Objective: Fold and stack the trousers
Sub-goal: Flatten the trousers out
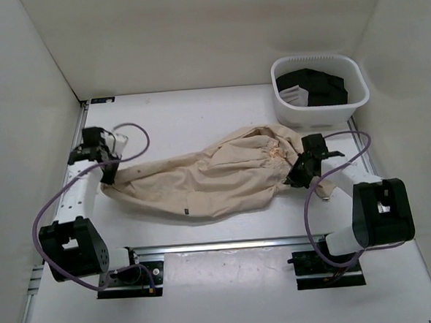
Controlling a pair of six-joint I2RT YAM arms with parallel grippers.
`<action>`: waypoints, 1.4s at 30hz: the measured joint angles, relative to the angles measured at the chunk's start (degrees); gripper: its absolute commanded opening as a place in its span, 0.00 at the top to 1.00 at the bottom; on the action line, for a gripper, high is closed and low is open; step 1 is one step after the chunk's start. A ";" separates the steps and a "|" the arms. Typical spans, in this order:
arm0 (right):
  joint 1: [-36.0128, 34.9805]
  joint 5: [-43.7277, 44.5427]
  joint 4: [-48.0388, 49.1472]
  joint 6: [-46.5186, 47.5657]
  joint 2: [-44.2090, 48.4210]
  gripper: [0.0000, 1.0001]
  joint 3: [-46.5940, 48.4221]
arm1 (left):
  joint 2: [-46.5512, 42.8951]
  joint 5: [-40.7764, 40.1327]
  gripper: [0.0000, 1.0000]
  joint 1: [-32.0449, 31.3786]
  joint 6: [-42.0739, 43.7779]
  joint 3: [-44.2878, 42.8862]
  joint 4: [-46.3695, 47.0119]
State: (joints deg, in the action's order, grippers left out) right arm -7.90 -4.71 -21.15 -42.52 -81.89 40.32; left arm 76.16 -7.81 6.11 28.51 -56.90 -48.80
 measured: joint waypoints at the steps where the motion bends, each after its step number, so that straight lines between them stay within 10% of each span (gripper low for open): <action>1: 0.02 0.07 -2.25 0.66 0.35 1.00 2.05 | 0.02 0.15 0.50 1.40 0.55 -3.52 -0.39; 11: 0.24 2.40 -21.57 9.31 8.04 1.00 33.40 | 3.48 4.22 0.28 6.21 0.59 -18.45 -2.82; 22: 1.29 3.19 -31.30 10.36 14.27 1.00 36.44 | 11.15 16.65 0.08 -2.05 -1.40 -3.41 -5.75; 26: 1.38 3.19 -32.15 10.34 14.32 1.00 36.44 | 8.48 16.17 0.32 -6.99 -2.78 1.86 -2.86; 28: 1.40 3.21 -32.52 10.36 14.47 1.00 36.41 | 9.27 13.42 0.82 -7.08 -3.58 4.31 -0.66; 42: 1.42 6.14 -36.87 11.08 18.80 1.00 37.94 | 0.28 1.44 0.86 -6.51 2.78 -15.96 -2.56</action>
State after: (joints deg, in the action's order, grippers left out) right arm -6.48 1.43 -58.02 -31.44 -63.09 78.26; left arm 76.44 -6.37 -0.40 31.29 -72.86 -51.35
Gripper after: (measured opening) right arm 0.014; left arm 0.148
